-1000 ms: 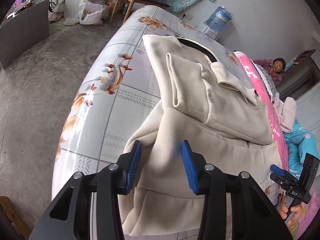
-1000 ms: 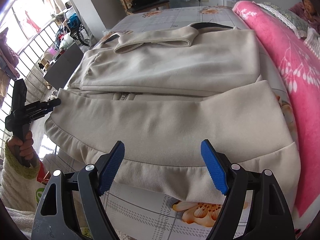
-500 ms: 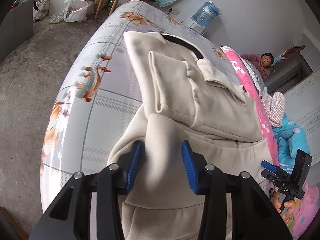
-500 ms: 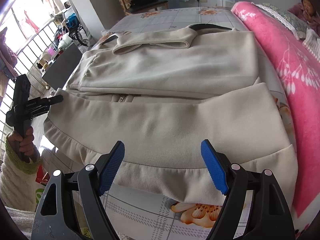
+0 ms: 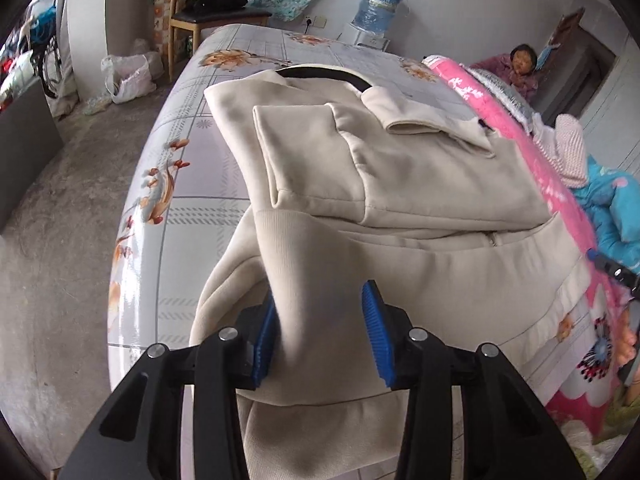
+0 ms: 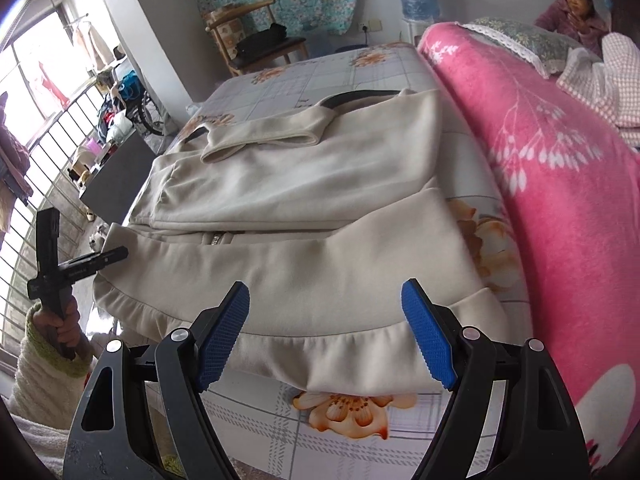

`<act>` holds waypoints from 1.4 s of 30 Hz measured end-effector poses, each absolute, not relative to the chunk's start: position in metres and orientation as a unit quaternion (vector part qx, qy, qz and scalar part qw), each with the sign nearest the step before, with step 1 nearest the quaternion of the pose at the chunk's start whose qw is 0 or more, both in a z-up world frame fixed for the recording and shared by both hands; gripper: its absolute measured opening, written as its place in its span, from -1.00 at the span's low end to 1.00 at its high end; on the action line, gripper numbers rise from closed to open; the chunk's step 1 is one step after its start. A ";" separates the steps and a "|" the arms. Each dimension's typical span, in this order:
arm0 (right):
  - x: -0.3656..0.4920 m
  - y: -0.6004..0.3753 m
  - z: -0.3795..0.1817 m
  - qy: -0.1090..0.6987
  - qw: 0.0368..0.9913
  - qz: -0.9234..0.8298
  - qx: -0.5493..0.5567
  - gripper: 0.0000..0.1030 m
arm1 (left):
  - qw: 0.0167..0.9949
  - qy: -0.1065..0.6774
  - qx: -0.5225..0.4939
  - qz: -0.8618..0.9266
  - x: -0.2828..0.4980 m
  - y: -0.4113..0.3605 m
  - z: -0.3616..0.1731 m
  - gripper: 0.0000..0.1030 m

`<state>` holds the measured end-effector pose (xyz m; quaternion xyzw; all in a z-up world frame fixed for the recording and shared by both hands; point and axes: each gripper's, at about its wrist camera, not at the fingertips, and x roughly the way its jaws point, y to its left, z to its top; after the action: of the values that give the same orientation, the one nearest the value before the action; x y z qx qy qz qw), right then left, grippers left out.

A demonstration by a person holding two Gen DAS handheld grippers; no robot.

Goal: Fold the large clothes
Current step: 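Move both grippers to the folded jacket edge and grasp it, then close both grippers on the folded jacket edge and pinch it tight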

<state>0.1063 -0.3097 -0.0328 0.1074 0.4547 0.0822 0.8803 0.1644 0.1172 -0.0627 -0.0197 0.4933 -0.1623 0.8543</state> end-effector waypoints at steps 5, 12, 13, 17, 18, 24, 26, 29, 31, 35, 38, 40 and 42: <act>0.120 -0.342 -0.033 0.452 0.880 0.065 0.134 0.36 | 0.862 0.493 0.048 -0.110 0.162 0.102 -0.064 -0.22; 0.164 -0.370 -0.054 0.472 0.863 0.049 0.175 -0.04 | 0.869 0.483 0.079 -0.073 0.157 0.093 -0.066 -0.23; 0.168 -0.371 -0.059 0.484 0.857 0.042 0.170 -0.14 | 0.869 0.484 0.075 -0.072 0.157 0.094 -0.066 -0.23; 0.156 -0.362 -0.057 0.493 0.854 0.063 0.155 -0.26 | 0.867 0.488 0.070 -0.066 0.156 0.095 -0.066 -0.22; 0.150 -0.359 -0.052 0.486 0.858 0.073 0.148 -0.26 | 0.867 0.489 0.070 -0.065 0.156 0.095 -0.066 -0.22; 0.134 -0.342 -0.039 0.476 0.866 0.123 0.088 -0.26 | 0.868 0.486 0.083 -0.057 0.153 0.092 -0.063 -0.22; 0.143 -0.342 -0.044 0.484 0.864 0.116 0.075 -0.26 | 0.876 0.470 0.089 -0.059 0.150 0.090 -0.059 -0.22; 0.158 -0.352 -0.053 0.493 0.857 0.116 0.097 -0.29 | 0.886 0.446 0.098 -0.074 0.141 0.087 -0.052 -0.22; 0.165 -0.359 -0.059 0.499 0.851 0.118 0.115 -0.31 | 0.884 0.449 0.099 -0.079 0.140 0.086 -0.053 -0.22; 0.164 -0.363 -0.063 0.508 0.840 0.137 0.133 -0.34 | 0.879 0.463 0.084 -0.075 0.143 0.089 -0.059 -0.22; 0.154 -0.368 -0.056 0.501 0.836 0.167 0.152 -0.33 | 0.878 0.468 0.061 -0.077 0.146 0.093 -0.059 -0.23; 0.155 -0.373 -0.055 0.500 0.836 0.164 0.156 -0.32 | 0.876 0.474 0.056 -0.074 0.148 0.095 -0.060 -0.23; 0.159 -0.376 -0.060 0.507 0.834 0.153 0.158 -0.32 | 0.873 0.478 0.057 -0.072 0.150 0.095 -0.062 -0.23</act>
<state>0.1593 -0.3762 -0.0597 0.1582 0.5067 0.1530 0.8335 0.1497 0.0949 -0.0617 0.0570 0.4784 -0.0719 0.8733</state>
